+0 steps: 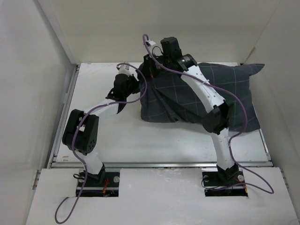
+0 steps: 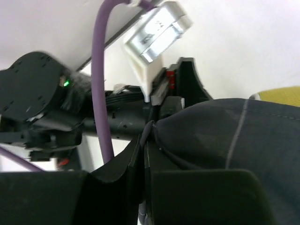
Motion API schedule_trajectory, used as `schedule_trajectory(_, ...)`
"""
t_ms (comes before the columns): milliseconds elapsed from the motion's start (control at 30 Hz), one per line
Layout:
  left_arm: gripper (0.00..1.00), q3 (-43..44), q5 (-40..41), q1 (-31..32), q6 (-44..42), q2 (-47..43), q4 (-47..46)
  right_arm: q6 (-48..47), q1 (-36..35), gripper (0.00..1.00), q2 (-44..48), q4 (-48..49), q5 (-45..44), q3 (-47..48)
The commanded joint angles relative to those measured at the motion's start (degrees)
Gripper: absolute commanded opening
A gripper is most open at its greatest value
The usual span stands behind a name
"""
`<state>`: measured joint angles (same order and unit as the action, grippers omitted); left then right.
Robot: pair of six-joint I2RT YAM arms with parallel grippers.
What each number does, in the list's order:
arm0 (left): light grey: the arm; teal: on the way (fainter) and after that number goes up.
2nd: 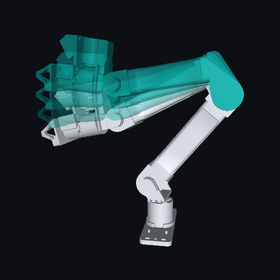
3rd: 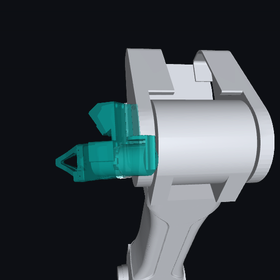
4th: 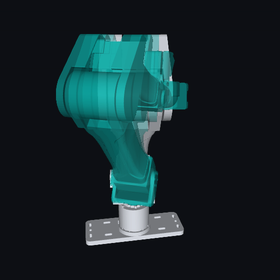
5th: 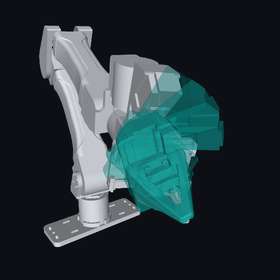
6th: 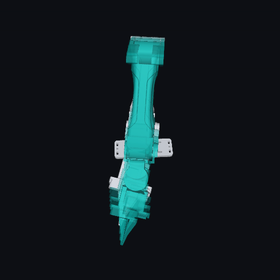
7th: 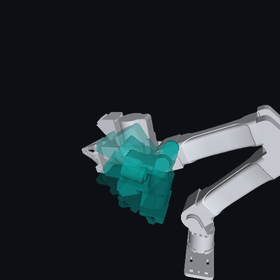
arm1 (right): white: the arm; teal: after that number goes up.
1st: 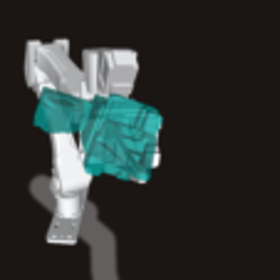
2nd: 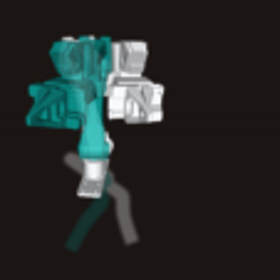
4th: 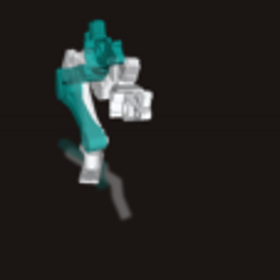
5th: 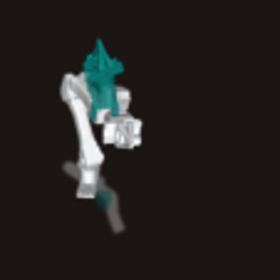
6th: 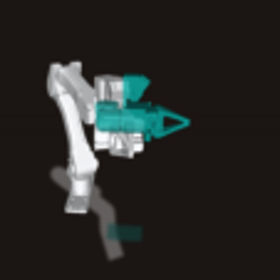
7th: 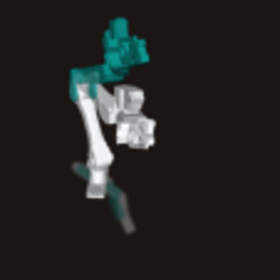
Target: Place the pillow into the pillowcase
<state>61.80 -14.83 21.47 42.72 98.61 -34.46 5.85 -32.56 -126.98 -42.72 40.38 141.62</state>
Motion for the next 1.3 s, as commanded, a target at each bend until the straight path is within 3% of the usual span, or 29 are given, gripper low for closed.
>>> schedule_trajectory(0,1.00,-4.66,1.19,1.55,-1.23,-6.48,9.12,4.16,1.78,0.10,-5.37,4.92,1.37,1.81)
schedule_trajectory(100,1.00,-9.05,6.29,1.55,-2.55,-11.76,16.41,5.32,3.02,0.29,-10.65,5.63,0.85,4.97)
schedule_trajectory(133,1.00,-10.11,7.61,1.55,-2.55,-12.99,18.18,5.32,3.55,0.55,-11.27,5.63,0.84,5.94)
schedule_trajectory(233,1.00,-13.72,13.06,1.55,-2.55,-17.65,23.72,5.32,3.55,0.76,-9.09,8.34,4.77,2.46)
schedule_trajectory(267,1.00,-13.72,14.81,1.55,-2.55,-18.62,24.69,5.32,3.55,1.00,-7.68,10.70,4.79,1.56)
schedule_trajectory(400,1.00,-13.73,16.66,0.50,-3.34,-21.79,28.56,4.79,3.55,1.00,0.30,9.33,-4.15,3.74)
schedule_trajectory(533,1.00,-5.59,21.67,-0.56,-4.49,-19.96,36.28,3.12,4.17,1.00,9.25,4.58,-11.10,2.18)
schedule_trajectory(633,1.00,-0.56,29.82,-2.13,-2.48,-18.11,51.10,3.12,4.17,1.00,19.87,4.57,-21.19,-11.77)
schedule_trajectory(733,1.00,-1.76,33.63,-2.93,-1.15,-19.85,54.84,3.12,4.17,1.00,27.11,4.57,-30.08,-27.24)
schedule_trajectory(800,1.00,-6.85,32.42,-2.93,-2.10,-24.67,53.28,3.73,4.17,1.00,34.49,5.62,-32.99,-35.76)
schedule_trajectory(833,0.97,-9.22,30.67,-2.93,-3.24,-27.04,51.61,4.34,4.17,1.00,37.21,7.98,-34.91,-44.50)
schedule_trajectory(867,0.93,-11.77,25.60,-2.93,-4.91,-29.67,49.42,5.13,4.17,1.00,42.81,10.00,-34.93,-49.20)
schedule_trajectory(933,0.90,-19.15,21.44,0.75,-9.05,-38.11,43.72,7.24,4.17,1.00,48.20,13.70,-35.71,-61.13)
schedule_trajectory(967,0.90,-21.35,15.42,2.07,-10.28,-40.75,41.77,8.55,4.17,1.00,50.66,15.72,-36.42,-64.42)
schedule_trajectory(1033,0.94,-26.10,11.07,6.28,-10.99,-46.74,37.91,12.51,4.17,1.00,56.47,15.74,-38.53,-69.44)
schedule_trajectory(1133,0.95,-27.52,9.11,12.25,-10.46,-48.51,37.27,16.20,4.17,1.00,59.21,14.42,-39.06,-79.01)
schedule_trajectory(1267,0.97,-26.39,12.10,19.45,-9.94,-42.64,38.59,19.47,4.17,1.00,55.71,19.94,-36.96,-85.10)
